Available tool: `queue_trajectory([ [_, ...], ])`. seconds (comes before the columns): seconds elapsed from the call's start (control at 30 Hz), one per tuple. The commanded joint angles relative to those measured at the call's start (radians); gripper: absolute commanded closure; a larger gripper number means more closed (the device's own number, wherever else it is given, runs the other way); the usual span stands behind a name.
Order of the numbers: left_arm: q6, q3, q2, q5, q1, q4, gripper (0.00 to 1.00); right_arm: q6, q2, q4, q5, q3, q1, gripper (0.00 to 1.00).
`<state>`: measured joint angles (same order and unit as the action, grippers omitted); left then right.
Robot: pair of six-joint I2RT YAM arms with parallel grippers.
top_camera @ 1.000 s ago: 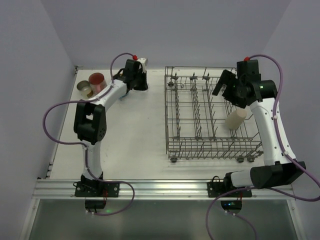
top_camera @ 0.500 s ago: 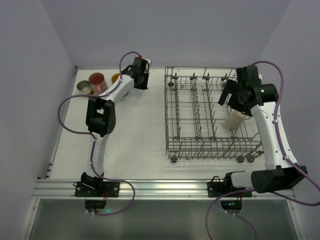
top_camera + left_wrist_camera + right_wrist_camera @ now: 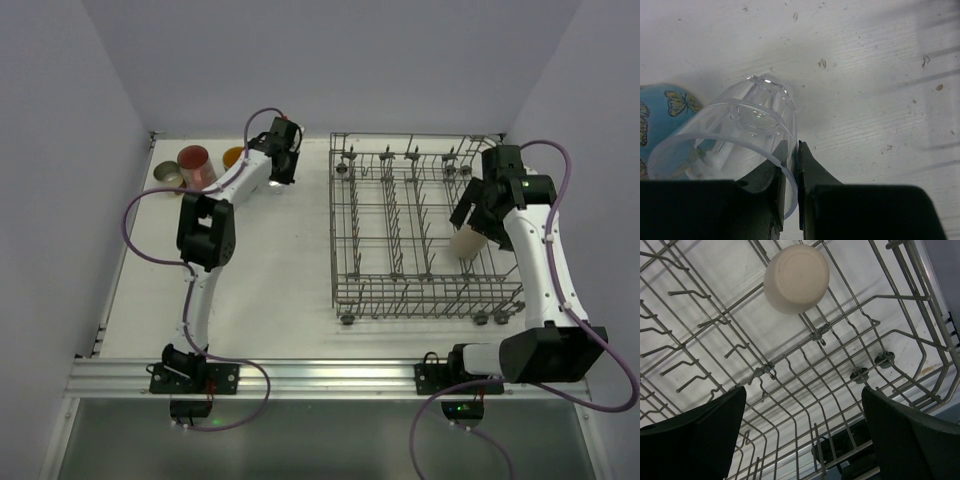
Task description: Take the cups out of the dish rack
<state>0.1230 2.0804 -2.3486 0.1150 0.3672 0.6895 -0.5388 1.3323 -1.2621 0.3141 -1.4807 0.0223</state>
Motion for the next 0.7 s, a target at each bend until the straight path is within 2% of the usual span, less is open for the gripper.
queue_trajectory([
  [0.0, -0.028, 0.044, -0.015, 0.011, 0.004, 0.019, 0.87, -0.021, -0.015, 0.033, 0.042, 0.028, -0.057, 0.01],
  [0.13, -0.017, 0.032, 0.005, 0.000, 0.004, -0.010, 0.69, -0.012, -0.002, 0.122, -0.062, 0.086, -0.114, 0.01],
  [0.17, -0.014, 0.018, 0.018, -0.003, 0.004, -0.018, 0.61, -0.015, 0.001, 0.156, -0.088, 0.094, -0.128, 0.01],
  [0.27, -0.008, -0.020, 0.055, -0.014, 0.004, -0.056, 0.50, -0.012, 0.030, 0.200, -0.110, 0.111, -0.142, 0.01],
  [0.47, -0.003, -0.052, 0.106, -0.044, 0.004, -0.111, 0.39, -0.024, 0.116, 0.242, -0.178, 0.099, -0.148, 0.01],
  [0.67, 0.000, -0.057, 0.156, -0.052, 0.004, -0.125, 0.36, -0.026, 0.165, 0.259, -0.164, 0.083, -0.159, 0.01],
])
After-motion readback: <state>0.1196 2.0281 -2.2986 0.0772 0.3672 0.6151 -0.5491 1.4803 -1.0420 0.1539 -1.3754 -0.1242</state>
